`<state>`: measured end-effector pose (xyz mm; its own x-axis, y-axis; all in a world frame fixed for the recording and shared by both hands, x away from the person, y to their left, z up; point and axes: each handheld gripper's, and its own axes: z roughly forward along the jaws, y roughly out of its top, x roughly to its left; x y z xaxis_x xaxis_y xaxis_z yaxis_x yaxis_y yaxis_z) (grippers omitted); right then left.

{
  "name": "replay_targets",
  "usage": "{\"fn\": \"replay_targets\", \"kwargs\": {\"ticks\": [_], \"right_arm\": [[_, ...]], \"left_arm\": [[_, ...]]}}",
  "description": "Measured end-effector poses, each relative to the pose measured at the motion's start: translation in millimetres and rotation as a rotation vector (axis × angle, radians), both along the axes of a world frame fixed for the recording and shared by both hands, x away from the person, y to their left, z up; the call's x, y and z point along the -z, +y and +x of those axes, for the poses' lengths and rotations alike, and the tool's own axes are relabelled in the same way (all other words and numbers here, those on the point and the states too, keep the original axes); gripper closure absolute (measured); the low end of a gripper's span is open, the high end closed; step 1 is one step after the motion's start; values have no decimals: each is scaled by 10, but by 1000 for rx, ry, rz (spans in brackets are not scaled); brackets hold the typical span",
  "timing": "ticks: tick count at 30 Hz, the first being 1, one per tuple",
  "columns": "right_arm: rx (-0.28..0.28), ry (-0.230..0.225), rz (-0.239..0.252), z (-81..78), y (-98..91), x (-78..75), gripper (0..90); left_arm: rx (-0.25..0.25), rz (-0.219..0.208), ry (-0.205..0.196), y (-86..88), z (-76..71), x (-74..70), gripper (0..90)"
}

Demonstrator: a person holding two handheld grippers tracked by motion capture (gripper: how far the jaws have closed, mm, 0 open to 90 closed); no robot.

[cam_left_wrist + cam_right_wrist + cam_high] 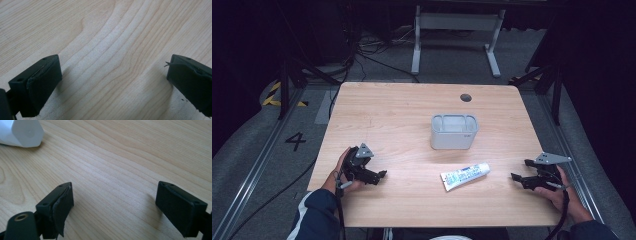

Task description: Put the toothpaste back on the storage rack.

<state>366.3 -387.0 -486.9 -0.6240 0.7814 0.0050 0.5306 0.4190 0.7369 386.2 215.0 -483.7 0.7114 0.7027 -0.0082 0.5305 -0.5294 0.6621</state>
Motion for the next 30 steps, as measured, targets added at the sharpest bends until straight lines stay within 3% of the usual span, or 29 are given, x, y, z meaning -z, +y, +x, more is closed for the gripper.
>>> {"fn": "replay_targets", "kwargs": {"ticks": [20,30], "right_arm": [[-13,12,-14,16,-2,-15,141],[-67,48,-65,13,24,-77,162]], "left_arm": [[18,1,4,28,8,-4,5],[17,0,1,36,2,-3,5]]}}
